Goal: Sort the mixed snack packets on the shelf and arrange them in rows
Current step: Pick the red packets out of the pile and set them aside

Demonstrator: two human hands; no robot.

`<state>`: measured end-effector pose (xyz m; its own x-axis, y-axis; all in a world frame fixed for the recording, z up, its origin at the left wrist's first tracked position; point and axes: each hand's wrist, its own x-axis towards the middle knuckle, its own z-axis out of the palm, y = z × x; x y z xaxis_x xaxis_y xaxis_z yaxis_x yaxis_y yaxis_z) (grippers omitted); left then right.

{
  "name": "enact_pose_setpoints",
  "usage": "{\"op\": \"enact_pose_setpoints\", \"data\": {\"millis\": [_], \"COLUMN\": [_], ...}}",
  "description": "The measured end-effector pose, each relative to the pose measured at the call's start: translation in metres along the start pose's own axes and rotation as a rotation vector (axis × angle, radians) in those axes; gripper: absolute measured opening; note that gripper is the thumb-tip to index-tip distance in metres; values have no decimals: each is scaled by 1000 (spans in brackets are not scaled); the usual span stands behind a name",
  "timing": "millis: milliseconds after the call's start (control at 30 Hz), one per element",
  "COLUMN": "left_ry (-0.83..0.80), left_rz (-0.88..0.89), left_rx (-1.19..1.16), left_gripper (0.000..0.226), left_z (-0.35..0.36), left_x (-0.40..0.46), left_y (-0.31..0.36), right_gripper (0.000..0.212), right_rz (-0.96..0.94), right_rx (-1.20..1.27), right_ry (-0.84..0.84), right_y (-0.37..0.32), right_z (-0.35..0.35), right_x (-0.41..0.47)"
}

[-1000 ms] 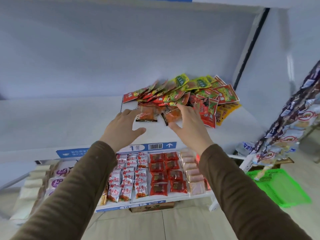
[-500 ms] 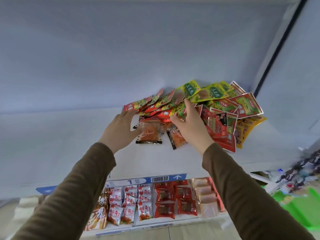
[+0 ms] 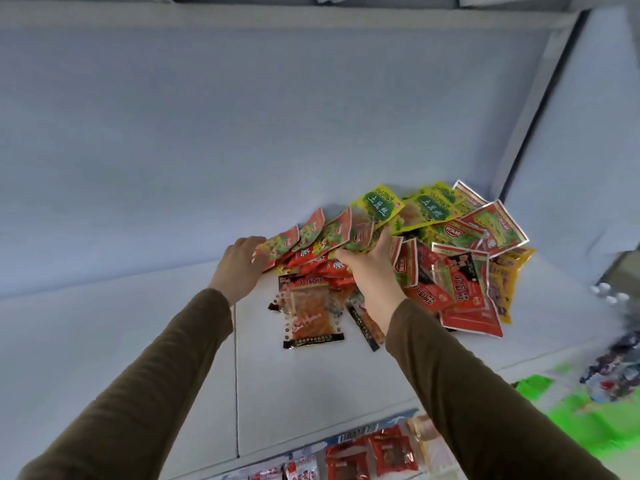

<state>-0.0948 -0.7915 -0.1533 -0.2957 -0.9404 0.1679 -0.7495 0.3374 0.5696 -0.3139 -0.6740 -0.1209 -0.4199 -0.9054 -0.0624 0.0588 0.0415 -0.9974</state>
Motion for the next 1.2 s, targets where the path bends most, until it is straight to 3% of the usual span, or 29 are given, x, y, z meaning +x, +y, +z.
{"op": "enact_pose_setpoints", "data": {"millis": [267,500,633,867,1033,1100,1200], "left_ry": [-5,-93,-142,-163,-238,-234,-233], "left_rz": [-176,-169,-167,-88,-86,-77,-49], "left_rx": [-74,-163,-122,-235,-506,-517,-489], "left_gripper": [53,72,83,55,47,55,65], "left_z": [21,33,36,44,51,51,49], "left_x": [42,63,76,75,64,63,60], "left_y": [-40,-40,-34,-20,-9,-6,-4], "right_gripper": [116,90,104,94,112,107,79], "right_rz": [56,160,141,144,151,149,136], "right_rx": [148,278,322,226,247,254,259], "right_ry": [67,31,1,29,30,48,109], "right_y": [18,35,36,41,42,42,43], "right_z": [30,59,72,86,97,102,109], "right_x": [31,53,62,81,88,89,90]}}
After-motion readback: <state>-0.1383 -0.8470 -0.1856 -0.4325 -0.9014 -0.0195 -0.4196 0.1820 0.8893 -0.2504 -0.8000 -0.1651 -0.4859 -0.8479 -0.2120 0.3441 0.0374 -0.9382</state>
